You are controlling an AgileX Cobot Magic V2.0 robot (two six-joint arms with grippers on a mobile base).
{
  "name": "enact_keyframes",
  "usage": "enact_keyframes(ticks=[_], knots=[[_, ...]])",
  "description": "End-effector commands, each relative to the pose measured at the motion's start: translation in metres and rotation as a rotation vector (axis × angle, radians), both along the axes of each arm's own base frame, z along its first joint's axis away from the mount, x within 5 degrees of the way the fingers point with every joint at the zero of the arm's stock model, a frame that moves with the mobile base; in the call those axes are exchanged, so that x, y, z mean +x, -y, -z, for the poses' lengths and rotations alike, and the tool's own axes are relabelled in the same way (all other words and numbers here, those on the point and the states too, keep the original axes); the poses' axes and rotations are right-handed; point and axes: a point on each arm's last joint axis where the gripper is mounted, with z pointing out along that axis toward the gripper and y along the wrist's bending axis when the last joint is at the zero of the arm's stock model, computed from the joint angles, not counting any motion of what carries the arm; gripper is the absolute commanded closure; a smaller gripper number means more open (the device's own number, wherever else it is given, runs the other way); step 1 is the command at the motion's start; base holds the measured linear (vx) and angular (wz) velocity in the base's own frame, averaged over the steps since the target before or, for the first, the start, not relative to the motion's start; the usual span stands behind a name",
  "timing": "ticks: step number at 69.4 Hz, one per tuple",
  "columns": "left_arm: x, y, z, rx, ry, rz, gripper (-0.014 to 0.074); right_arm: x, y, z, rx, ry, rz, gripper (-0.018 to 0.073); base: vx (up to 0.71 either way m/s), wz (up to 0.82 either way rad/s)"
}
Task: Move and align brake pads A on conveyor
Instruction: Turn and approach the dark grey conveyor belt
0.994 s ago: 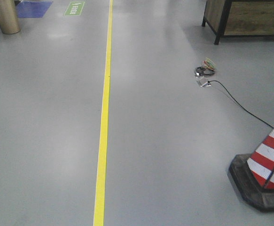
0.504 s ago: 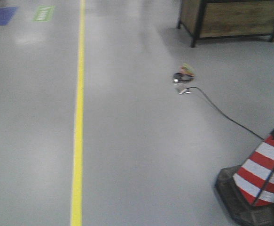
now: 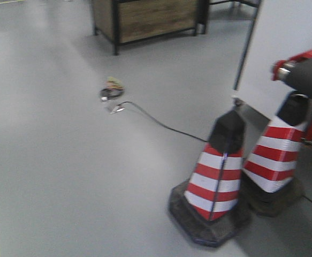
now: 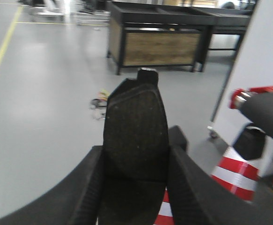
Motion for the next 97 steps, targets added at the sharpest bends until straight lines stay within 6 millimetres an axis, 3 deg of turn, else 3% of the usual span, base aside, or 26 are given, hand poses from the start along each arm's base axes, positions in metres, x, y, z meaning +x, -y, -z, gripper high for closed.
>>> enact_keyframes(ticks=[1, 97], knots=[[0.0023, -0.0007, -0.0189, -0.021, 0.123, -0.013, 0.0603, 0.0014, 0.0009, -0.0163, 0.010, 0.104, 0.014, 0.0564, 0.20, -0.80], [0.0023, -0.0007, -0.0189, -0.021, 0.123, -0.013, 0.0603, 0.0014, 0.0009, -0.0160, 0.009, 0.101, 0.014, 0.0564, 0.14, -0.74]])
